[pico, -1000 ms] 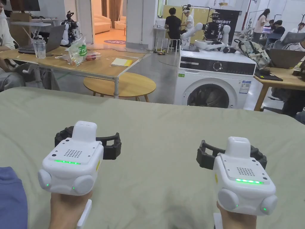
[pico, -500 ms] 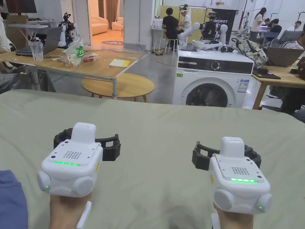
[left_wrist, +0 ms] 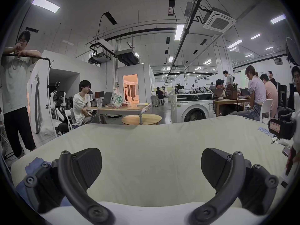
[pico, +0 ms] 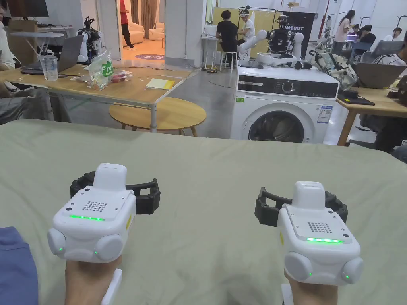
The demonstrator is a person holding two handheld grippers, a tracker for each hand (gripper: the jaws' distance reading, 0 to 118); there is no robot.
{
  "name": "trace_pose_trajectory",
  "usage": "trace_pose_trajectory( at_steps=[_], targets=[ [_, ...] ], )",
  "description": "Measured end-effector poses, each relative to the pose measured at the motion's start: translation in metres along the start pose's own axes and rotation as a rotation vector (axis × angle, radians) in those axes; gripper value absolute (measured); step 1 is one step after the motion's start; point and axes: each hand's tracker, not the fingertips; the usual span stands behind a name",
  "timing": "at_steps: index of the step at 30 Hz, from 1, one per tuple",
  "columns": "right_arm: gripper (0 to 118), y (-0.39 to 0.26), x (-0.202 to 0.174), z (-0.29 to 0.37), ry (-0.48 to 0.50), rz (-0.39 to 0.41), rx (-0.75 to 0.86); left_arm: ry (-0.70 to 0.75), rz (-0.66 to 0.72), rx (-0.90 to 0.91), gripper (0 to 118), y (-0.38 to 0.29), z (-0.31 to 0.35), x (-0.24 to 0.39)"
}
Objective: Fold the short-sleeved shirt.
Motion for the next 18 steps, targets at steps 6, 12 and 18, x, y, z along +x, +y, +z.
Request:
trace_pose_trajectory(
  at_steps=[6, 12, 18],
  targets=[
    [118, -0.0024, -0.0031, -0.0005, 0.011, 0.038, -0.004, 0.005, 0.004, 0.004, 117, -0.0003, 0.0016, 0.0],
    [118, -0.0012, -0.0015, 0.0008, 0.005, 0.019, -0.001, 0.003, 0.004, 0.006, 117, 0.0014, 0.0031, -0.0013],
    [118, 0.0011, -0.0012, 0.0031, -0.004, 0.02, 0.014, 0.006, -0.003, 0.022, 117, 0.0038, 0.0064, 0.0004]
  ],
)
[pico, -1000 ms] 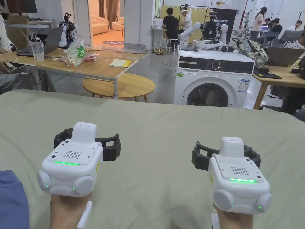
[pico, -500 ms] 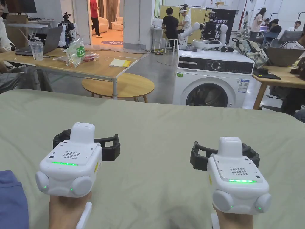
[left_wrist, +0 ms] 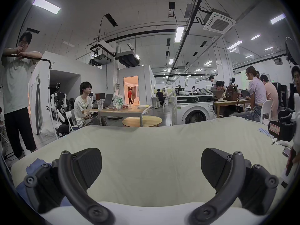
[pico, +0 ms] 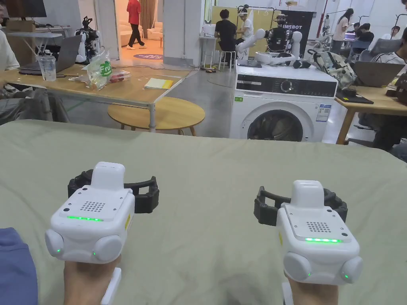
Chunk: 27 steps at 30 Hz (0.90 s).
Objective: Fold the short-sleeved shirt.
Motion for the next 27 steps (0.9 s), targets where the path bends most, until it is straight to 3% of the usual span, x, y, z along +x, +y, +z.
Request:
trace_pose_trajectory(
  at_steps=[24, 26, 27],
  targets=[
    [118, 0.0002, -0.0003, 0.0029, -0.015, 0.022, 0.016, -0.009, 0.017, 0.02, 117, 0.0007, 0.0052, -0.0005],
    [114, -0.0002, -0.0006, 0.0039, -0.016, 0.024, 0.022, -0.013, 0.016, 0.023, 116, -0.0009, 0.0064, -0.0002],
    [104, -0.0005, -0.0011, 0.005, -0.018, 0.027, 0.027, -0.013, 0.013, 0.03, 107, -0.0015, 0.0081, 0.0003]
  ],
)
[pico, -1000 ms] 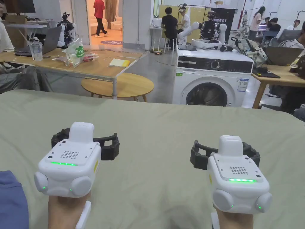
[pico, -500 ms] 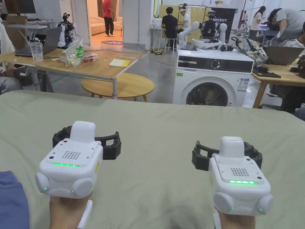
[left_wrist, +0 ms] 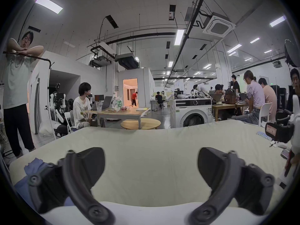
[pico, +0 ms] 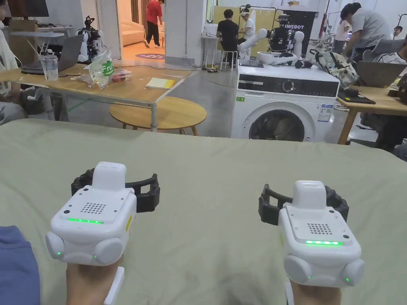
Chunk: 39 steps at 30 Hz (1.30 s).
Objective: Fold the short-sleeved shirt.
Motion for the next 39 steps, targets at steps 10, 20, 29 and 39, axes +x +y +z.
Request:
trace_pose_trajectory(
  at_steps=[10, 20, 29, 39],
  targets=[
    [0, 0.003, 0.006, 0.004, -0.042, -0.058, 0.008, 0.031, -0.045, 0.005, 0, -0.003, 0.004, 0.011],
    [0, 0.009, -0.013, 0.003, 0.013, -0.047, -0.044, 0.037, -0.005, -0.076, 0, 0.004, 0.008, -0.012],
    [0, 0.022, -0.122, 0.005, 0.242, -0.08, -0.085, 0.184, 0.024, -0.214, 0, 0.013, 0.05, -0.112],
    [0, 0.012, -0.222, 0.026, 0.459, -0.05, -0.131, 0.206, 0.202, -0.688, 13, -0.008, 0.076, -0.257]
  ],
)
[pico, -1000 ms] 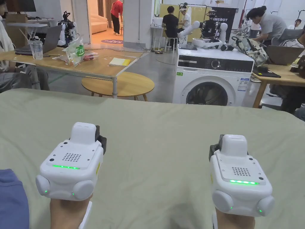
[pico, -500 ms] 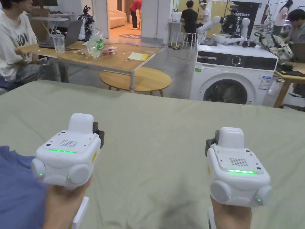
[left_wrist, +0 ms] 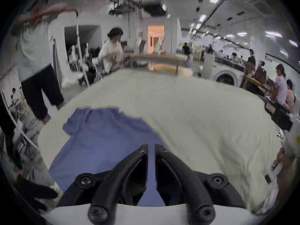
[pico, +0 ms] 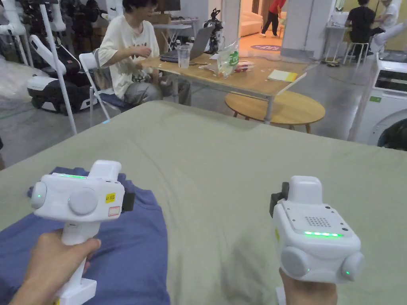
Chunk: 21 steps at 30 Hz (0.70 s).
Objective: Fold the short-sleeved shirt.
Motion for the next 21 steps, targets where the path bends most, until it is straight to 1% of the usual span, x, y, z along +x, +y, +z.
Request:
trace_pose_trajectory(
  at_steps=[2, 3, 4, 5, 8, 10, 12, 14, 15, 16, 17, 18, 19, 20, 21],
  targets=[
    [0, -0.005, -0.006, -0.002, 0.012, -0.001, -0.013, -0.011, 0.056, -0.063, 29, -0.003, -0.009, -0.026],
    [0, -0.008, -0.009, -0.002, 0.019, -0.001, -0.022, -0.001, 0.08, -0.083, 45, -0.006, -0.012, -0.03],
    [0, -0.01, -0.01, -0.003, 0.026, 0.001, -0.031, 0.02, 0.098, -0.099, 56, -0.008, -0.018, -0.04],
    [0, -0.012, -0.011, -0.004, 0.031, 0.004, -0.038, 0.043, 0.112, -0.119, 63, -0.008, -0.023, -0.047],
    [0, -0.019, -0.009, -0.007, 0.029, 0.019, -0.059, 0.055, 0.158, -0.142, 63, -0.009, -0.042, -0.063],
    [0, -0.02, -0.008, -0.003, 0.025, 0.025, -0.07, 0.01, 0.208, -0.197, 64, -0.008, -0.062, -0.074],
    [0, -0.022, -0.005, -0.002, 0.016, 0.036, -0.08, -0.009, 0.222, -0.26, 68, -0.015, -0.082, -0.071],
    [0, -0.025, 0.001, -0.007, 0.006, 0.043, -0.091, 0.03, 0.18, -0.355, 71, -0.023, -0.112, -0.069],
    [0, -0.026, 0.004, -0.008, 0.003, 0.044, -0.095, 0.05, 0.136, -0.396, 72, -0.033, -0.12, -0.06],
    [0, -0.027, 0.006, -0.008, -0.002, 0.045, -0.101, 0.049, 0.078, -0.339, 72, -0.039, -0.118, -0.051],
    [0, -0.027, 0.009, -0.008, -0.006, 0.044, -0.105, 0.076, 0.053, -0.283, 72, -0.039, -0.111, -0.043],
    [0, -0.027, 0.01, -0.006, -0.013, 0.041, -0.106, 0.108, 0.067, -0.285, 72, -0.037, -0.109, -0.036],
    [0, -0.028, 0.012, -0.005, -0.021, 0.035, -0.107, 0.134, 0.064, -0.293, 71, -0.037, -0.117, -0.042],
    [0, -0.029, 0.013, -0.006, -0.024, 0.031, -0.109, 0.131, 0.049, -0.279, 68, -0.038, -0.116, -0.037],
    [0, -0.029, 0.015, -0.007, -0.024, 0.029, -0.115, 0.12, 0.041, -0.275, 56, -0.038, -0.114, -0.034]
  ],
)
